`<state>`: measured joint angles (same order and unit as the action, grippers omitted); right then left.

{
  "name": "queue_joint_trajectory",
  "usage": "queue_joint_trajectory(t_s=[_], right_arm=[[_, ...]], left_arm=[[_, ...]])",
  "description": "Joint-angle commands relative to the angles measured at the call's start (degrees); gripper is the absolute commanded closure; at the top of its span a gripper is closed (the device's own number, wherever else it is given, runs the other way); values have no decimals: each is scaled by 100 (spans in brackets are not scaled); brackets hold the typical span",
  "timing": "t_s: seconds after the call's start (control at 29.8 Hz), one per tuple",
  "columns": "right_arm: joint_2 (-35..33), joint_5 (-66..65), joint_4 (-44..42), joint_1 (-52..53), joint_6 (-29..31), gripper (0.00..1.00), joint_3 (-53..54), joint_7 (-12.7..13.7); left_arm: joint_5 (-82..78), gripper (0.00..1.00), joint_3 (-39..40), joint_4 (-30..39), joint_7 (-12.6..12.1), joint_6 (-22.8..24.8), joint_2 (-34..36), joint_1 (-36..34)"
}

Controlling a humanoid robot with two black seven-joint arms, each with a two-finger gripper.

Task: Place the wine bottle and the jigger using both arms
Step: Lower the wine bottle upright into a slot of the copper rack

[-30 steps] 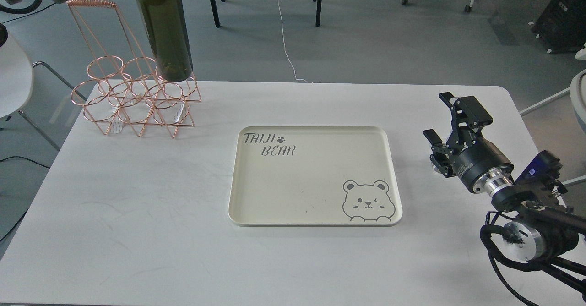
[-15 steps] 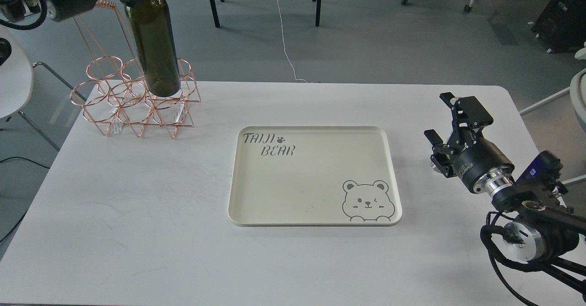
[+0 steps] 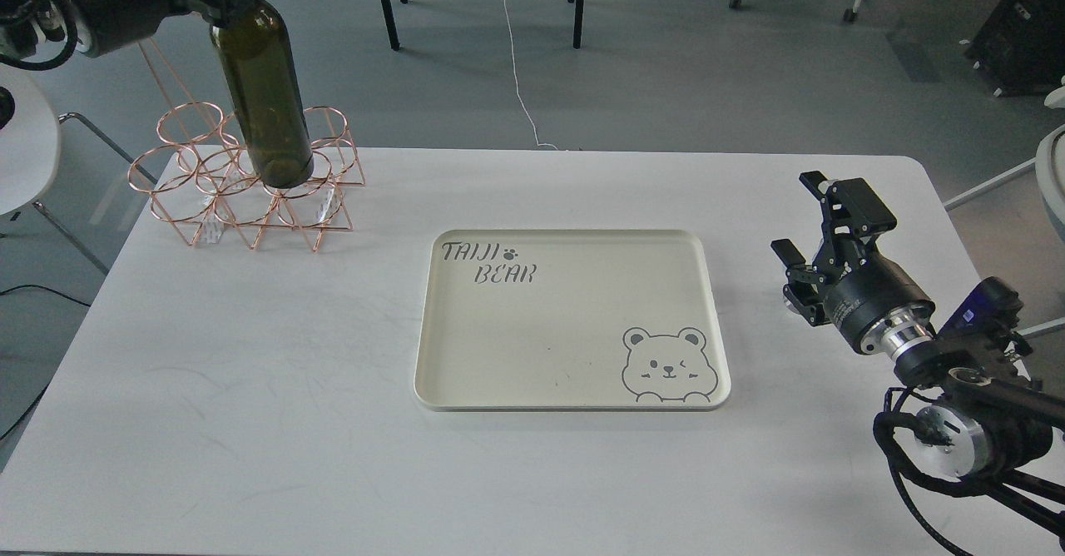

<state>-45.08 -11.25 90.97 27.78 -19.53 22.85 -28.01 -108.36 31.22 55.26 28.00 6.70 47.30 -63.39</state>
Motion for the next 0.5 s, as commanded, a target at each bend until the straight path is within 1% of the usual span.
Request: queue_joint_trajectory(t_s=[0.0,0.23,0.47], right_arm=[[-1,0,0,-1,-7,1,0,1],[-1,0,0,-1,-7,1,0,1],[-9,0,0,-1,-7,1,9,1]], left_arm=[[7,90,-11,-24,0,-2,-45,2],[7,90,-37,-146,0,-11,-159,2],[16,89,-11,-156,0,-160,-168,300]])
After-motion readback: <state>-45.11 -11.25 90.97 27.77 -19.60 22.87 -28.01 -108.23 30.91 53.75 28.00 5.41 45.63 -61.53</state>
